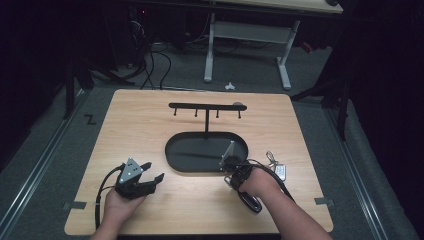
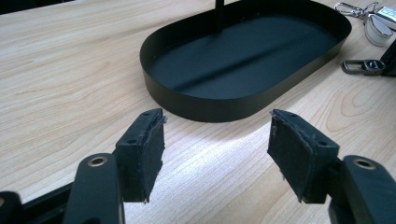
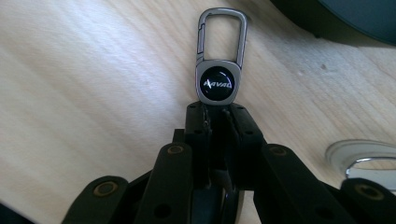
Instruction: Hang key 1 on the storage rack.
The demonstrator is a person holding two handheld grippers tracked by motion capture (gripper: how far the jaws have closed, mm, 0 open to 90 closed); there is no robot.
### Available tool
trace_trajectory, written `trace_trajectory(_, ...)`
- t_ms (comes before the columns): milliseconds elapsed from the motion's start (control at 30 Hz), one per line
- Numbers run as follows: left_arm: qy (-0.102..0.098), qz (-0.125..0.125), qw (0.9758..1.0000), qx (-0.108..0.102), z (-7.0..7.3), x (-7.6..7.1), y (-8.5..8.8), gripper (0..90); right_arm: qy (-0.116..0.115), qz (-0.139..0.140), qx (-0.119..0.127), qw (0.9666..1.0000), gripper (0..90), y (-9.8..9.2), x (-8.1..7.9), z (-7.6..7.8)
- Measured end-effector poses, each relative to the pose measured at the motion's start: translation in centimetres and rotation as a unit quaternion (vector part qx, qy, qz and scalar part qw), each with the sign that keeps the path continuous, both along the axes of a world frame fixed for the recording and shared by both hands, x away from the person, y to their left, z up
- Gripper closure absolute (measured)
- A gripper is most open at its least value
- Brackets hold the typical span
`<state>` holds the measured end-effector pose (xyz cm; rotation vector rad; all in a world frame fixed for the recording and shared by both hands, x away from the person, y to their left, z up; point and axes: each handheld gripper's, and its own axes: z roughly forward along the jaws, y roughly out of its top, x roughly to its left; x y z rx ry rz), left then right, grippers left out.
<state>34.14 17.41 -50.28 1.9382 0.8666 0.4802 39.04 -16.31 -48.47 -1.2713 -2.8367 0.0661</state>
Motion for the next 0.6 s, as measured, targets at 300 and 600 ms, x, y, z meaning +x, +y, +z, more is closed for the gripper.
trace_trajectory(300,-0.003,0.012,0.9999,-0.008,0.1,0.1,0.6,36.5,-0.016,-0.011,0.019,0.9996,80.5,-0.6,-0.3,2.2)
trace_trajectory(600,-0.003,0.005,1.0,-0.001,-0.1,0.0,0.2,36.3,-0.033,-0.028,0.043,0.9981,80.5,-1.7,-1.1,4.9)
